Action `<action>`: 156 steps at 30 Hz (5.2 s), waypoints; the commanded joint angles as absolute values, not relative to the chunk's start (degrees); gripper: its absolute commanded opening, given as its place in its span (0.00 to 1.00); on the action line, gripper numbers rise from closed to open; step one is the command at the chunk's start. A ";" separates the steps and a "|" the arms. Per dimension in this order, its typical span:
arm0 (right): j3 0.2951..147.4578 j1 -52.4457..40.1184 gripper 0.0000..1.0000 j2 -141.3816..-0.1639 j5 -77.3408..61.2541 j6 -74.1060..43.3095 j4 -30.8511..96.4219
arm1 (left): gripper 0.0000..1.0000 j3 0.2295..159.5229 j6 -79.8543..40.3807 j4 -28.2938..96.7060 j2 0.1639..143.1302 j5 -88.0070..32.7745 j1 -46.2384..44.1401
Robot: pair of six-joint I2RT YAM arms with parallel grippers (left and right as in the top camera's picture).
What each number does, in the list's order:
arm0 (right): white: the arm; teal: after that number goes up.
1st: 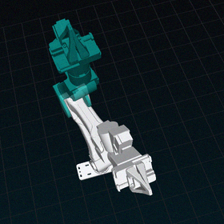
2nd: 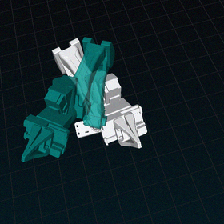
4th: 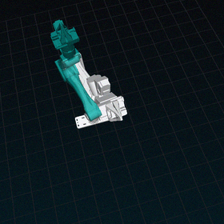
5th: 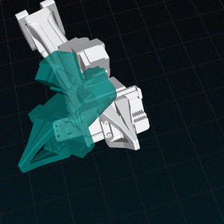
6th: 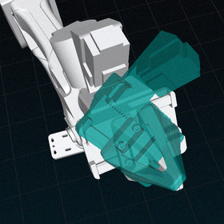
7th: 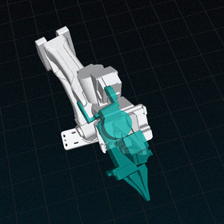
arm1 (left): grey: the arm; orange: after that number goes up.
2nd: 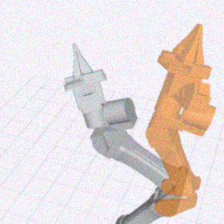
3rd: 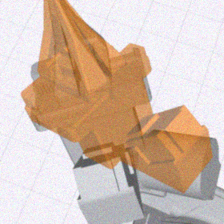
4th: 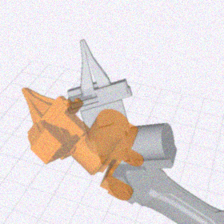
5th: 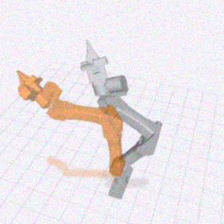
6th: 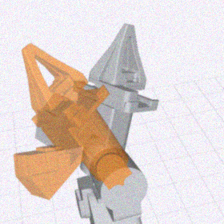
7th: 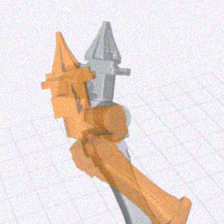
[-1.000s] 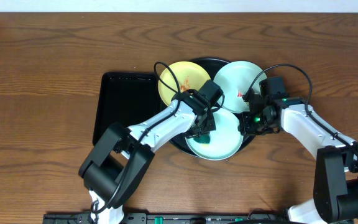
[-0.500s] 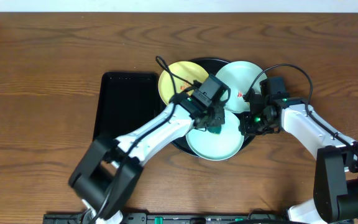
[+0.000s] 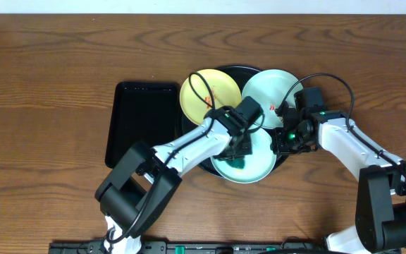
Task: Clean dirty plates on tray and stack at the side
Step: 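Scrub the front pale green plate with the sponge in the left gripper, then move the sponge back over the black tray with the left gripper, then lift the cleaned pale green plate with the right gripper and carry it right, then set the plate down on the table right of the tray and release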
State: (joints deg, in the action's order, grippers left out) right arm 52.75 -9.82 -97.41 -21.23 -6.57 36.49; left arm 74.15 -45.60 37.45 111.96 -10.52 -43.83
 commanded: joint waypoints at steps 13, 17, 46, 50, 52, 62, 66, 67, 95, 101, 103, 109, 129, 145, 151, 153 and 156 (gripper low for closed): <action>53.60 -9.85 0.01 -97.76 -21.23 -6.81 36.18 | 0.07 73.38 -34.02 44.58 98.17 -10.50 -36.45; 53.60 -9.85 0.01 -97.73 -21.23 -6.81 36.16 | 0.07 73.36 -25.98 44.80 92.47 -9.96 -30.65; 53.60 -9.85 0.01 -97.73 -21.26 -6.83 36.18 | 0.67 72.51 -12.49 41.50 112.51 -8.25 -4.29; 53.60 -9.85 0.01 -97.73 -21.26 -6.81 36.18 | 0.67 72.49 -12.49 40.99 112.51 -6.79 -4.29; 53.60 -9.85 0.01 -97.73 -21.26 -6.81 36.18 | 0.67 72.49 -12.49 40.16 112.53 -6.79 -4.29; 53.60 -9.85 0.01 -97.73 -21.28 -6.83 36.60 | 0.07 72.49 -12.51 38.70 112.84 -6.79 -4.29; 53.60 -9.85 0.01 -97.73 -21.54 -6.81 36.84 | 0.37 72.49 -12.51 39.53 112.84 -6.81 -4.29; 53.60 -9.87 0.01 -97.73 -22.09 -6.79 36.84 | 0.58 72.49 -12.51 39.83 112.84 -6.81 -4.29; 53.74 -23.20 0.01 -77.23 22.63 4.45 28.16 | 0.71 72.49 -12.51 41.71 112.84 -6.81 -4.29; 53.74 -33.19 0.01 -77.25 41.82 15.94 20.75 | 0.71 72.49 -12.51 41.71 112.84 -6.81 -4.29; 53.74 -36.05 0.01 -77.25 45.41 19.79 18.13 | 0.71 72.49 -12.53 41.69 112.84 -6.81 -4.29; 53.74 -40.01 0.01 -77.25 48.03 22.76 15.88 | 0.71 72.49 -12.51 41.71 112.84 -6.81 -4.29; 53.74 -4.43 0.01 -77.28 13.19 -21.87 18.33 | 0.71 72.49 -12.53 41.74 112.84 -6.83 -4.29; 53.67 21.47 0.01 -84.77 7.51 -37.01 26.81 | 0.71 72.49 -12.71 41.76 112.84 -6.83 -4.29; 53.67 22.57 0.01 -91.35 7.66 -39.18 24.91 | 0.71 72.49 -12.71 41.76 112.84 -6.83 -4.29; 53.67 22.48 0.01 -93.93 7.66 -39.18 24.36 | 0.72 72.49 -12.71 41.76 112.84 -6.83 -4.29; 53.67 22.46 0.01 -96.71 6.57 -38.48 22.04 | 0.72 72.49 -12.71 41.78 112.84 -6.83 -4.29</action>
